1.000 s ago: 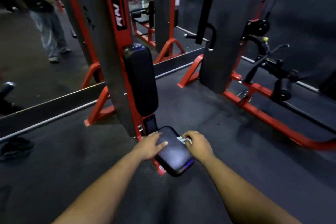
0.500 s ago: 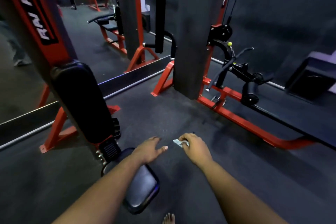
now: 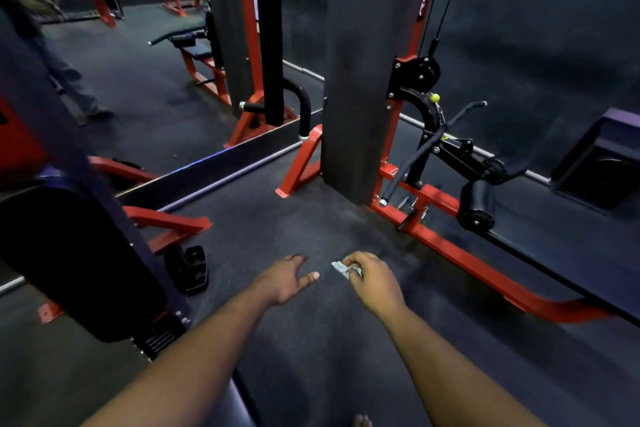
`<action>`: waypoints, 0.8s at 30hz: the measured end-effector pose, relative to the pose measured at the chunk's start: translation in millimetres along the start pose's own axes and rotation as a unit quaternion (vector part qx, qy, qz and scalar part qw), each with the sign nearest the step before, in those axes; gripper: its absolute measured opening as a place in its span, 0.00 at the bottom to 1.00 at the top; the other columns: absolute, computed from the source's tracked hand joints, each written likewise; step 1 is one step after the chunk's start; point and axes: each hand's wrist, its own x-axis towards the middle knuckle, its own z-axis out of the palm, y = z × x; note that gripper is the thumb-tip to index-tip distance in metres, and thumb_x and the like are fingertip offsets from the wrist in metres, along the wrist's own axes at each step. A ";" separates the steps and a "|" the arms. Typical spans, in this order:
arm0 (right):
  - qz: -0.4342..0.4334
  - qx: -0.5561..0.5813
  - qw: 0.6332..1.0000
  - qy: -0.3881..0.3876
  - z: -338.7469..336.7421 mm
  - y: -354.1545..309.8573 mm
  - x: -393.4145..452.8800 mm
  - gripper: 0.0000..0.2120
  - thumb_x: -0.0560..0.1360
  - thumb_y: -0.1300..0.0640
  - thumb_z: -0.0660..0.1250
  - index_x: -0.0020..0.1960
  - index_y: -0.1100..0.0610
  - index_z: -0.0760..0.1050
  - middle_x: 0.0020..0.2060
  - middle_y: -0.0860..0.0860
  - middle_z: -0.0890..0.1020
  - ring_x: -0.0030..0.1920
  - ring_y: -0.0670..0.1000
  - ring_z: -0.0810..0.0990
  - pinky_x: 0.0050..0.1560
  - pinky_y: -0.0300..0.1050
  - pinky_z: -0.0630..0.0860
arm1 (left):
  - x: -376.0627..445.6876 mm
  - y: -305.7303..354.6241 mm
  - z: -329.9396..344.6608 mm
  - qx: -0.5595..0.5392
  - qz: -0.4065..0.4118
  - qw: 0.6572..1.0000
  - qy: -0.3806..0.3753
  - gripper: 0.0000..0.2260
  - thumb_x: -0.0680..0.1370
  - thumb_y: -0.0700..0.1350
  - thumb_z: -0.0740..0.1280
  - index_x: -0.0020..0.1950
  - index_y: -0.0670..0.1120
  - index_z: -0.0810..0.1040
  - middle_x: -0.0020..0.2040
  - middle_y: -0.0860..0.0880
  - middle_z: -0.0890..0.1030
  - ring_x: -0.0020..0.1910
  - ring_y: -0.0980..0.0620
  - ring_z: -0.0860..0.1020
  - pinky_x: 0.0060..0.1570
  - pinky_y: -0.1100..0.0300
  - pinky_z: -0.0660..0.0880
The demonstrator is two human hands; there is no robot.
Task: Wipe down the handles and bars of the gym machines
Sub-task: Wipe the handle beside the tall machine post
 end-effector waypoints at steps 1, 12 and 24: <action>-0.002 0.006 1.000 -0.003 -3.2 5.4 16.7 0.11 0.76 0.59 0.67 0.55 0.47 0.81 0.56 0.44 0.82 0.55 0.47 0.80 0.54 0.43 0.75 | 14.2 2.7 -4.2 0.003 -0.004 1.000 0.008 0.34 0.82 0.64 0.60 0.81 0.44 0.64 0.80 0.43 0.66 0.78 0.45 0.66 0.76 0.56 0.62; -0.059 0.085 0.995 -0.011 -20.6 23.7 185.2 0.12 0.73 0.62 0.68 0.52 0.49 0.82 0.50 0.43 0.82 0.50 0.45 0.81 0.51 0.40 0.77 | 127.6 4.0 -62.5 -0.019 -0.046 0.991 0.126 0.57 0.64 0.86 0.41 0.81 0.50 0.63 0.81 0.50 0.65 0.80 0.51 0.62 0.76 0.47 0.64; -0.217 0.146 0.958 0.120 -17.8 -59.7 365.2 0.13 0.76 0.64 0.69 0.56 0.52 0.85 0.48 0.45 0.81 0.49 0.44 0.81 0.50 0.40 0.78 | 249.3 -67.9 -196.1 0.063 -0.047 0.965 0.249 0.38 0.80 0.70 0.57 0.83 0.49 0.59 0.82 0.48 0.62 0.81 0.49 0.59 0.78 0.47 0.58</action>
